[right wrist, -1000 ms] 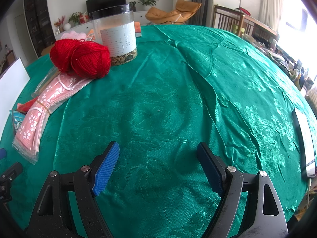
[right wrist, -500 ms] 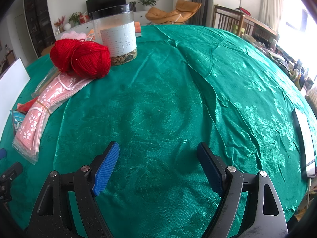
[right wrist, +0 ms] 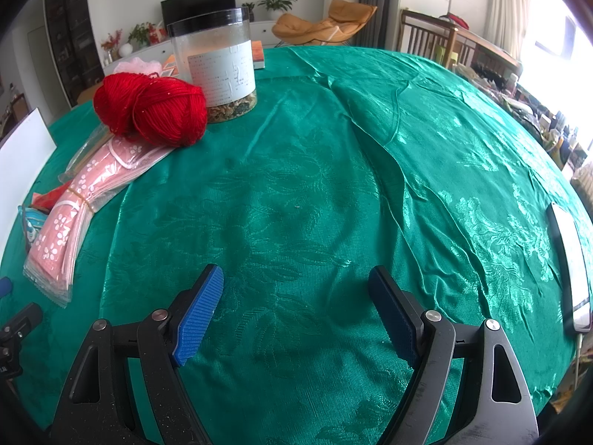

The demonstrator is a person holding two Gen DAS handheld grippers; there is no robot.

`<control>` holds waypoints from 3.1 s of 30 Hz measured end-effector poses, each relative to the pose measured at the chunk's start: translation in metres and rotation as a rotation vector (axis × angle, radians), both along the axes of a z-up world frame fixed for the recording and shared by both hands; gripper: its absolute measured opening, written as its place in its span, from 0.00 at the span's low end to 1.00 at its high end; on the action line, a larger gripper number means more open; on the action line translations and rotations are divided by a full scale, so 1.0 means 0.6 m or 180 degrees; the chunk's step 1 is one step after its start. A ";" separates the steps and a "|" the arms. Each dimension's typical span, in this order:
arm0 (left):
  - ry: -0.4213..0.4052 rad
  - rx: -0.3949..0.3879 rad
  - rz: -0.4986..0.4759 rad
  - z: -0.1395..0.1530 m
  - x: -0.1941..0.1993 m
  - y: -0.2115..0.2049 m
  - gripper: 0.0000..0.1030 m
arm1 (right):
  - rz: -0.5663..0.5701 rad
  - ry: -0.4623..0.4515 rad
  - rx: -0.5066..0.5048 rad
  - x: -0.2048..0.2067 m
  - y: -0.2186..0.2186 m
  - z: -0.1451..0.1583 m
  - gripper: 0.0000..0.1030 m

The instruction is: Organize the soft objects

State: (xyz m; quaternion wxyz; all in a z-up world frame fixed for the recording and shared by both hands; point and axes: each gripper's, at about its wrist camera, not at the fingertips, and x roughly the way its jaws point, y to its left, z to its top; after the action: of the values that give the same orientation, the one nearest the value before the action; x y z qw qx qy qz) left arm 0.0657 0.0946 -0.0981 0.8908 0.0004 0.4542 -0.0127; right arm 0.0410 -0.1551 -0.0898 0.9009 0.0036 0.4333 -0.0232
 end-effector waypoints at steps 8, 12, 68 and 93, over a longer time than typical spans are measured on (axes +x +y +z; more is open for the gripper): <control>0.0000 0.0000 0.0000 0.000 0.000 0.000 1.00 | 0.0000 0.0000 0.0000 0.000 0.000 0.000 0.81; 0.0000 0.0000 0.0000 0.000 0.000 0.000 1.00 | 0.0000 0.0000 0.0000 0.000 0.000 0.000 0.81; -0.0001 0.0001 0.0003 0.001 -0.001 0.000 1.00 | 0.0327 0.0106 0.0044 0.077 -0.016 0.033 0.65; 0.0000 0.0002 0.0004 0.001 -0.001 0.000 1.00 | 0.0111 0.0031 0.0018 0.039 -0.029 -0.003 0.80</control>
State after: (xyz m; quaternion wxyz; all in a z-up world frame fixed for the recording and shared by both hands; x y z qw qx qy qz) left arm 0.0651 0.0944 -0.0977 0.8908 0.0003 0.4541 -0.0121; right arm 0.0641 -0.1722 -0.0913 0.8990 -0.0015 0.4378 -0.0063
